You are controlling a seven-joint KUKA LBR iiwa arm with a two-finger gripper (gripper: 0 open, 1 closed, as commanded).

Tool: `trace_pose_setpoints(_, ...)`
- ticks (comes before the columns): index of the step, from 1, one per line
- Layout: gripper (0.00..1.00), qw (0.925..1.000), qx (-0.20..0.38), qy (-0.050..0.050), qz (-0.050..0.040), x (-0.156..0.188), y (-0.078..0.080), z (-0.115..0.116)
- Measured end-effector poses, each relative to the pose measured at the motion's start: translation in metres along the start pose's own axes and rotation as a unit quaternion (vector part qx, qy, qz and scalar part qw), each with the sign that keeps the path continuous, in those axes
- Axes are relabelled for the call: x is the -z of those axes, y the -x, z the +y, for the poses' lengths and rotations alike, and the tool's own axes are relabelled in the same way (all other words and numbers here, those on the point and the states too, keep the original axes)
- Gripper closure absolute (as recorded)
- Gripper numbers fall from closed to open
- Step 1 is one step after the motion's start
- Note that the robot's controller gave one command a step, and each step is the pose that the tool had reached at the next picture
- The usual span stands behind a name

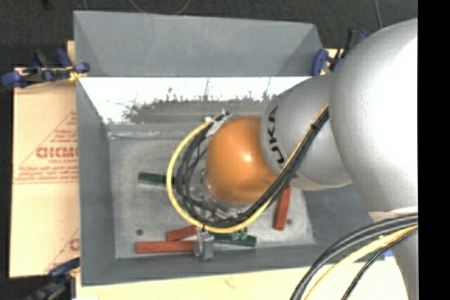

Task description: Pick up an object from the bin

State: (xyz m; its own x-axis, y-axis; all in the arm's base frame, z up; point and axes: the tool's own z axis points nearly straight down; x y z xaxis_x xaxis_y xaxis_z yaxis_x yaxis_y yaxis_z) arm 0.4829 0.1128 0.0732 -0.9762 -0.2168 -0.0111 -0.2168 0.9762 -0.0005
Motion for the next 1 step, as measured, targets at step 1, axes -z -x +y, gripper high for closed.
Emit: trace_pose_setpoints(1,1.0,1.0,-0.002,0.001,0.003,0.0024,-0.001,0.0011)
